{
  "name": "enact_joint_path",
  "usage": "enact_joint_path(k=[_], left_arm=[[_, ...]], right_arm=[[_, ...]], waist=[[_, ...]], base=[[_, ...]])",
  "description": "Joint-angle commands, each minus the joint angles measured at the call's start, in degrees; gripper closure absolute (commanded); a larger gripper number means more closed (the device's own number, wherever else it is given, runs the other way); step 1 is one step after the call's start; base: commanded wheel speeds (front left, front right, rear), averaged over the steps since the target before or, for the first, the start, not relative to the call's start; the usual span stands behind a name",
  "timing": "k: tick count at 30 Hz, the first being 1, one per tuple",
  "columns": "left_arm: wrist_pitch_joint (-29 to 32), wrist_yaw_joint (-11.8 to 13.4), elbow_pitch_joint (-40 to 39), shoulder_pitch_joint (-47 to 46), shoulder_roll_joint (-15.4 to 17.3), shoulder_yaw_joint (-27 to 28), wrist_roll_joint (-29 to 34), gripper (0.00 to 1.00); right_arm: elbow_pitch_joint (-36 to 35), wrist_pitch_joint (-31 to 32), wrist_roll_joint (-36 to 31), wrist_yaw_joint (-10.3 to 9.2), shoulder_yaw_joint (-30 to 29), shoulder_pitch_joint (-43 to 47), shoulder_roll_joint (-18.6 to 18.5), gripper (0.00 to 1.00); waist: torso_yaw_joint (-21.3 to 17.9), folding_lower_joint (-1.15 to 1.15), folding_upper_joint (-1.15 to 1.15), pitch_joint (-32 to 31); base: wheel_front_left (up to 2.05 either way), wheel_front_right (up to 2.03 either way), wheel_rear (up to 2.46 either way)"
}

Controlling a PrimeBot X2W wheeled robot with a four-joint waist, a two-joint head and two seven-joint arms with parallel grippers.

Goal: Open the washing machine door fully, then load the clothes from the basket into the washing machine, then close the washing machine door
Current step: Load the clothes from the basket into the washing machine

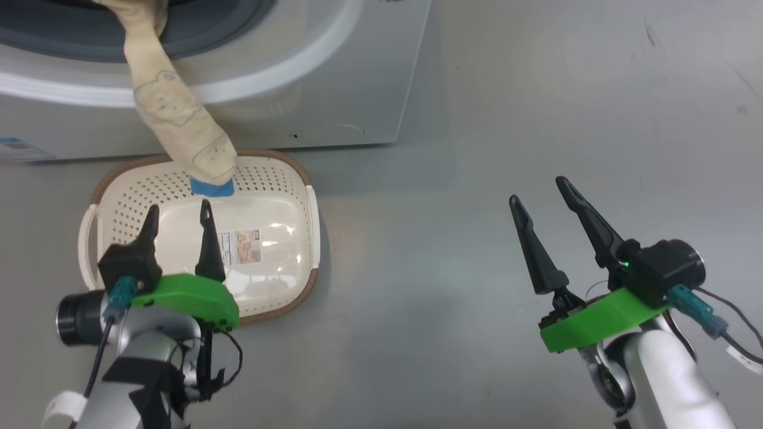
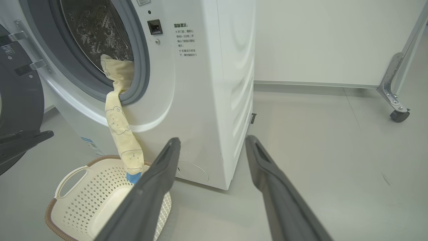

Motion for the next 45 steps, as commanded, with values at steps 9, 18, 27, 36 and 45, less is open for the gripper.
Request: enact_joint_path(k=[9,18,27,36,45], left_arm=[[0.3,-3.0,12.2,-13.8,-0.4,2.2,-2.2,0.0],[0.8,-8.4,29.8,-26.0,0.2,4.2,-5.3,0.0],[0.6,-12.1,41.7,-34.6,3.1,5.7,-6.9,0.0],[0.9,-14.2,49.1,-39.5,5.3,5.9,-7.6,1.0],[0.5,-15.7,52.6,-41.4,5.5,5.1,-7.6,1.0]], right_arm=[[-2.1,-0.4,0.9,0.42,3.0,-5.1,-0.1,0.0],[-1.7,-0.6,2.0,0.42,5.1,-9.4,-0.1,0.0],[-2.1,-0.6,4.4,0.42,6.4,-11.7,-0.1,0.0],[-2.2,-0.6,6.0,0.42,7.0,-12.4,-0.1,0.0],[-2.2,-0.6,6.2,0.42,6.6,-12.5,-0.1,0.0]], waist=[[-1.9,0.0,0.0,7.4],[-5.3,0.0,0.0,13.4],[-8.9,0.0,0.0,16.9],[-11.0,0.0,0.0,18.3],[-10.8,0.0,0.0,18.3]], base=[[0.0,0.0,0.0],[0.0,0.0,0.0],[0.0,0.0,0.0],[0.0,0.0,0.0],[0.0,0.0,0.0]])
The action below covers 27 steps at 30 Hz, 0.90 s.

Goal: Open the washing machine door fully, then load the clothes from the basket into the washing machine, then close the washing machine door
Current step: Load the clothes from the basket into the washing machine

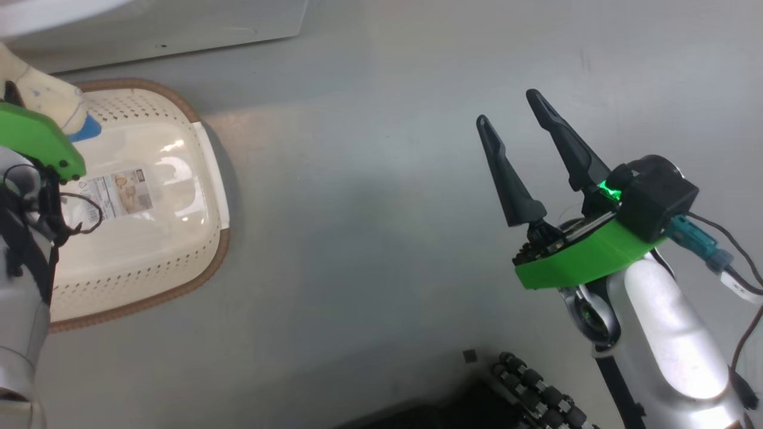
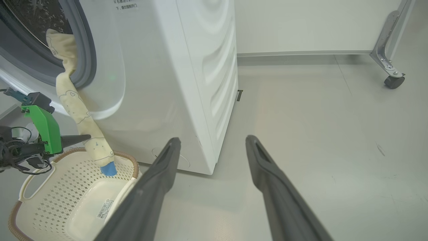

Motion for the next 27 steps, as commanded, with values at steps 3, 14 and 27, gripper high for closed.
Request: enact_joint_path(k=[3,14,27], left_arm=[[-0.9,-0.6,-0.1,-0.5,2.2,0.4,0.0,1.0],[-1.4,-3.0,-3.6,0.9,2.5,-3.7,2.6,1.0],[16.5,-2.4,-35.5,11.8,11.8,-3.9,-0.9,1.0]], right_arm=[[-1.7,-0.5,0.2,0.42,0.2,0.6,-0.1,0.0],[-1.7,-0.5,-1.4,0.42,-1.6,2.2,-0.1,0.0],[-1.4,-0.5,-1.8,0.42,-2.0,4.8,-0.1,0.0]], waist=[[0.7,0.0,0.0,-0.4],[4.4,0.0,0.0,-3.1],[7.1,0.0,0.0,-7.1]], base=[[0.0,0.0,0.0],[0.0,0.0,0.0],[0.0,0.0,0.0]])
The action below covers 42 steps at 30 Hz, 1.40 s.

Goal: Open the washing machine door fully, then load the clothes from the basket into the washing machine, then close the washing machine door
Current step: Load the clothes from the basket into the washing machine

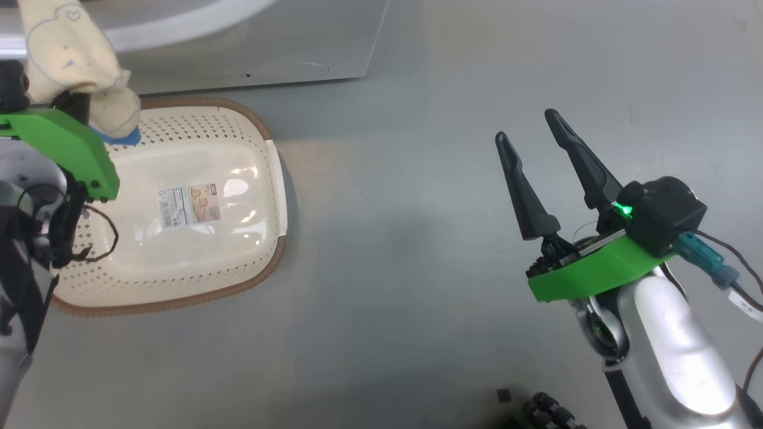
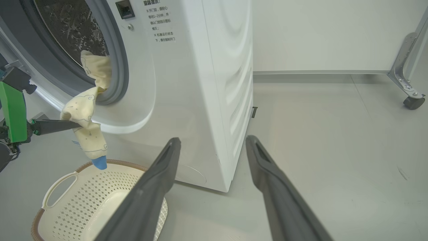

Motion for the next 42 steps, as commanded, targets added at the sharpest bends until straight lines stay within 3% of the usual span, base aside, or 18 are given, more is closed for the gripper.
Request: enact_joint_path(k=[1,6,11,17,24,30,37,42], left_arm=[[3.0,1.6,-7.9,1.2,4.8,3.1,-1.0,1.0],[12.0,6.9,-26.5,4.1,10.8,6.6,-3.1,1.0],[19.7,10.7,-35.3,2.6,16.0,9.0,-3.1,1.0],[24.4,12.1,-35.2,-2.5,19.0,9.6,-1.5,1.0],[26.3,11.7,-27.0,-11.5,22.4,8.9,3.2,1.0],[21.3,10.1,-19.9,-18.4,23.6,7.0,8.6,1.0],[7.3,8.8,-13.4,-27.6,24.1,4.2,17.1,1.0],[-0.3,9.1,-9.0,-33.6,22.6,3.2,20.2,1.0]], right_arm=[[-1.6,-0.5,0.0,0.43,1.0,1.5,-0.1,0.0],[-1.7,-0.5,0.7,0.43,1.7,1.5,-0.1,0.0],[-1.7,-0.5,1.9,0.43,2.9,0.5,-0.1,0.0],[-1.8,-0.5,3.5,0.43,4.0,-0.5,-0.1,0.0],[-1.7,-0.5,5.5,0.43,4.7,-1.8,-0.1,0.0],[-2.0,-0.5,6.9,0.43,5.2,-2.5,-0.1,0.0],[-2.4,-0.5,8.1,0.43,5.7,-3.3,-0.1,0.0],[-2.5,-0.5,8.6,0.43,5.9,-3.7,-0.1,0.0]], waist=[[-0.1,0.01,0.0,-0.3],[-1.1,0.01,0.0,-0.4],[-3.3,0.01,0.0,0.5],[-6.0,0.01,0.0,2.0],[-10.0,0.01,0.0,4.5],[-12.6,0.01,0.0,6.9],[-14.8,0.01,0.0,9.4],[-15.9,0.01,0.0,10.6]], base=[[0.0,0.0,0.0],[0.0,0.0,0.0],[0.0,0.0,0.0],[0.0,0.0,0.0],[0.0,0.0,0.0],[0.0,0.0,0.0],[0.0,0.0,0.0],[0.0,0.0,0.0]])
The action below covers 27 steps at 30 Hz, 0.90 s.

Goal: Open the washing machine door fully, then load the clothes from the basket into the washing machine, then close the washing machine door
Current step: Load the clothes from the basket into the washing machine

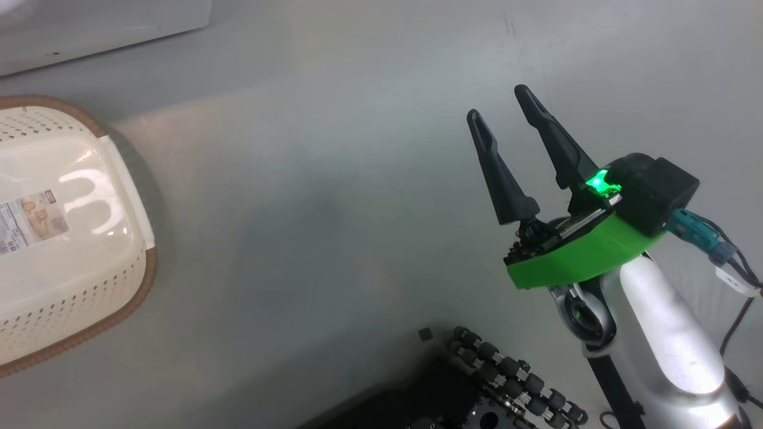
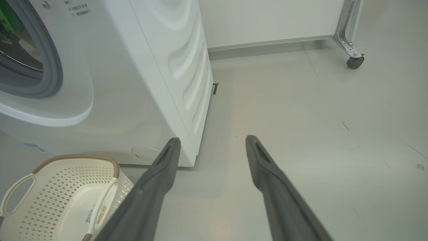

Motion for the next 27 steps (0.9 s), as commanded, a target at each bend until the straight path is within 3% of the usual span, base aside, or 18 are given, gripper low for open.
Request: enact_joint_path(k=[1,6,7,8,9,10,27], left_arm=[[-1.3,0.6,-0.2,-2.4,2.1,1.9,0.4,1.0],[-2.0,1.1,6.0,-6.4,-0.3,2.6,-0.8,1.0],[-1.9,1.3,7.1,-7.0,-0.8,2.8,-1.1,0.91],[-1.3,1.3,8.2,-7.4,-1.6,3.2,-2.0,0.6],[-1.0,1.2,9.1,-7.7,-2.4,3.8,-3.2,0.18],[-0.7,1.3,10.0,-7.9,-3.1,4.2,-4.1,0.0],[-3.1,0.1,13.7,-5.2,-7.9,5.8,-10.1,0.0]], right_arm=[[-1.8,-0.5,0.5,0.42,0.7,0.6,-0.2,0.0],[-1.9,-0.5,0.8,0.42,0.6,0.7,-0.2,0.0],[-1.8,-0.5,0.8,0.42,0.5,0.8,-0.2,0.0],[-1.8,-0.5,0.7,0.42,0.5,0.7,-0.2,0.0],[-1.8,-0.5,0.7,0.42,0.5,0.7,-0.2,0.0],[-1.7,-0.5,0.7,0.42,0.5,0.6,-0.2,0.0],[-1.5,-0.5,-1.6,0.42,-1.4,0.6,-0.2,0.0]], waist=[[-0.4,0.0,0.0,0.4],[-0.6,0.0,0.0,0.9],[-0.5,0.0,0.0,0.9],[-0.4,0.0,0.0,0.9],[-0.3,0.0,0.0,0.9],[-0.1,0.0,0.0,0.9],[4.0,0.0,0.0,-1.2]], base=[[0.0,0.0,0.0],[0.0,0.0,0.0],[0.0,0.0,0.0],[0.0,0.0,0.0],[0.0,0.0,0.0],[0.0,0.0,0.0],[0.0,0.0,0.0]])
